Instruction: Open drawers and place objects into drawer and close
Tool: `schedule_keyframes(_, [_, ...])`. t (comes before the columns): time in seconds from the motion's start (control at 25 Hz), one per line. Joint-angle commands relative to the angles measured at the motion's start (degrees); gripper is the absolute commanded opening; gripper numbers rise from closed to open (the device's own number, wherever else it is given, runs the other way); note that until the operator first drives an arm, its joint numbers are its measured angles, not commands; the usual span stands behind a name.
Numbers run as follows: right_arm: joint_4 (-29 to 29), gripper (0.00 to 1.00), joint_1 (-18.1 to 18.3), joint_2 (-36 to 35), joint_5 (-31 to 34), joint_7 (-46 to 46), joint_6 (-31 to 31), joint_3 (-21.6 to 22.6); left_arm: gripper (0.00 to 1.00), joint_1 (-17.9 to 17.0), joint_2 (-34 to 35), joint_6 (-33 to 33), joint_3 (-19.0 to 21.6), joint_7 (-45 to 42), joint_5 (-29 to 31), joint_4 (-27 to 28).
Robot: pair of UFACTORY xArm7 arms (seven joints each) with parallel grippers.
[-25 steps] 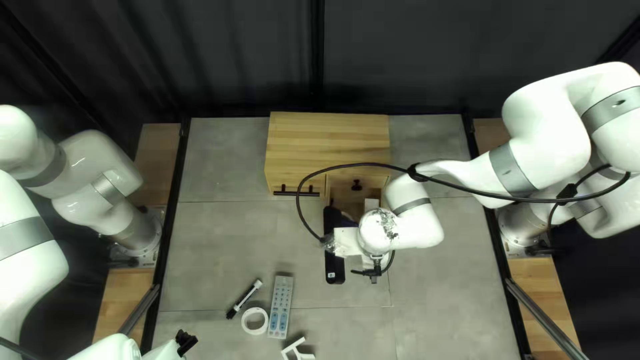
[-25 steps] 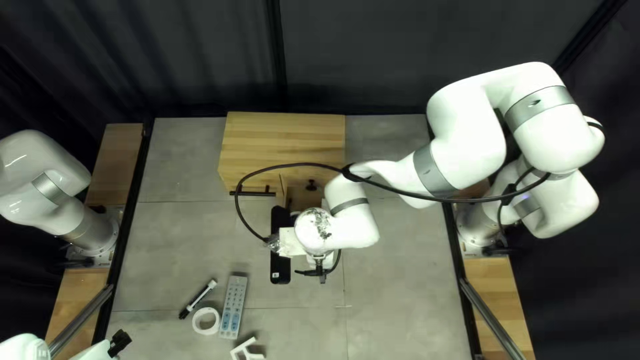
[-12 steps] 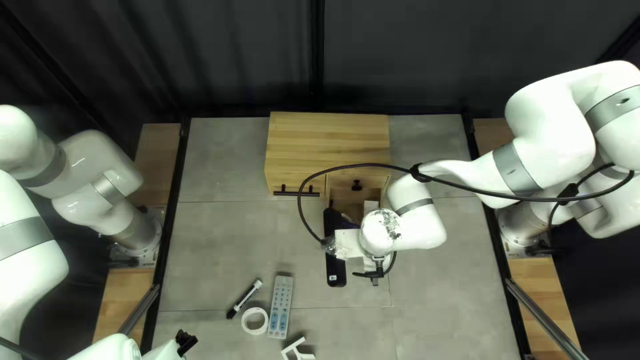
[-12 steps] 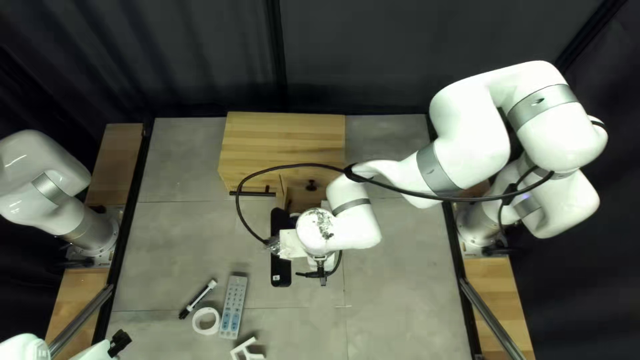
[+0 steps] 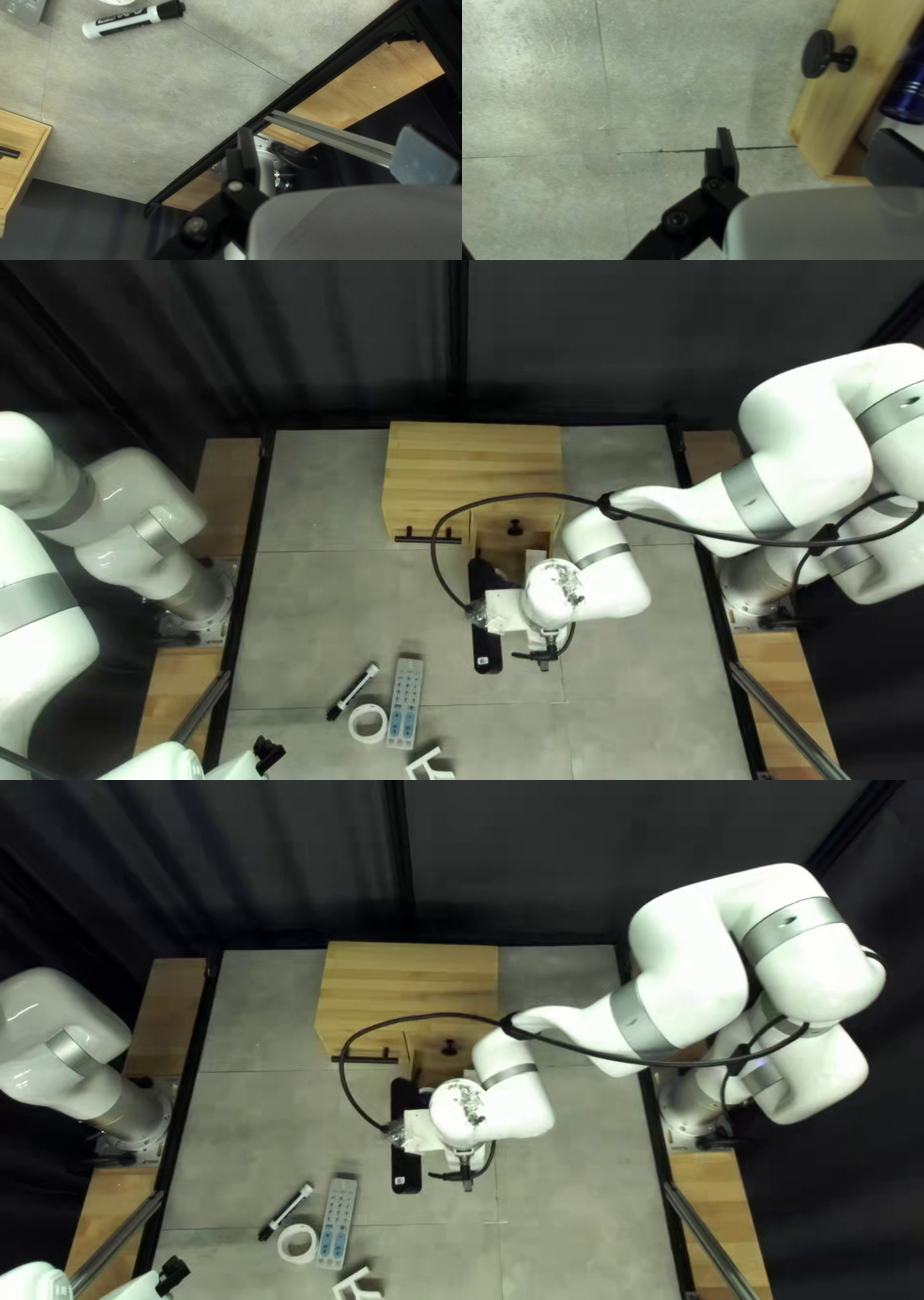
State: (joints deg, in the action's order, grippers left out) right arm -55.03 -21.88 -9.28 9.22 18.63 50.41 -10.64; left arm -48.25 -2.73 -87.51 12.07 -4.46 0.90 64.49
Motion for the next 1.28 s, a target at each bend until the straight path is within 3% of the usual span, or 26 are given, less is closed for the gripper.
schedule_keyframes(0.04, [1.0,1.0,0.5,1.7,2.2,3.4,0.3,-1.4,1.0,0.0,0.0,0.0,0.0,0.0,0.0,0.0])
schedule_keyframes(0.44, [-6.2,1.0,0.1,-2.9,3.4,14.4,5.0,-2.7,1.0,0.0,0.0,0.0,0.0,0.0,0.0,0.0])
schedule_keyframes(0.72, [-2.2,1.0,1.6,-2.4,2.0,16.3,-0.7,-3.7,1.0,0.0,0.0,0.0,0.0,0.0,0.0,0.0])
schedule_keyframes(1.16, [-1.7,1.0,3.4,-3.3,-0.9,13.9,-3.9,-3.9,1.0,0.0,0.0,0.0,0.0,0.0,0.0,0.0])
schedule_keyframes(1.28, [-1.7,0.94,3.6,-3.2,-1.3,13.5,-4.1,-3.9,1.0,0.0,0.0,0.0,0.0,0.0,0.0,0.0])
